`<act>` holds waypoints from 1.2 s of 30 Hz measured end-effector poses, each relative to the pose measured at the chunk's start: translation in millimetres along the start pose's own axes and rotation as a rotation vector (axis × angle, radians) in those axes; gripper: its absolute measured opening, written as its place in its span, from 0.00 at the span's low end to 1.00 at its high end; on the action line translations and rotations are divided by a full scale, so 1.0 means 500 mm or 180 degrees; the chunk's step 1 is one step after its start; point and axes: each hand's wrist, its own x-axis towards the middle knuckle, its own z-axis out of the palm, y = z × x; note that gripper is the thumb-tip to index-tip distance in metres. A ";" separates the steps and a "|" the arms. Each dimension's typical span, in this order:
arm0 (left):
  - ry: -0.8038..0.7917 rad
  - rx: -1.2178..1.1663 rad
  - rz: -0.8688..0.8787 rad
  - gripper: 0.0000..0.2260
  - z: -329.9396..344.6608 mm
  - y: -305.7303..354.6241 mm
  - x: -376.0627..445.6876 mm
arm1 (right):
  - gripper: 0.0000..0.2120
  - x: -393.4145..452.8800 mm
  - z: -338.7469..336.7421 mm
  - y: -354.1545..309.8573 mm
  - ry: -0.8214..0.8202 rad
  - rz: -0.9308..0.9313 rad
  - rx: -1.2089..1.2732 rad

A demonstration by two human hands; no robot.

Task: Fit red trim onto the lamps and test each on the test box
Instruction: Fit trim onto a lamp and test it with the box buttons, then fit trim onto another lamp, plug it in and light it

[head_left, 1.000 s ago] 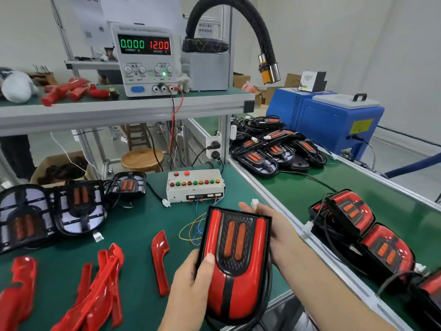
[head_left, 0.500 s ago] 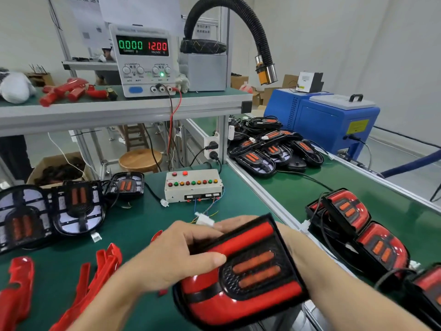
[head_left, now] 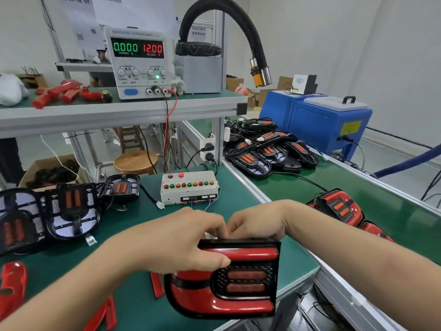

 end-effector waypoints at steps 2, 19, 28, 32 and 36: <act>-0.0038 0.0150 -0.0063 0.18 -0.003 -0.006 0.010 | 0.16 -0.008 -0.007 0.011 0.0139 -0.0077 0.0471; -0.0225 -0.0056 0.0955 0.13 0.046 0.105 0.190 | 0.17 -0.162 0.138 0.221 0.1846 -0.0714 0.1940; 0.0092 0.0210 0.1395 0.22 0.068 0.187 0.260 | 0.16 -0.255 0.166 0.268 0.2187 -0.1036 0.2623; 0.0964 -0.0601 0.1107 0.26 0.063 0.174 0.279 | 0.15 -0.261 0.135 0.265 0.2824 -0.1233 0.2871; 0.1376 -0.1417 0.0731 0.20 0.098 0.130 0.248 | 0.18 -0.299 0.054 0.281 0.3765 -0.1381 0.3939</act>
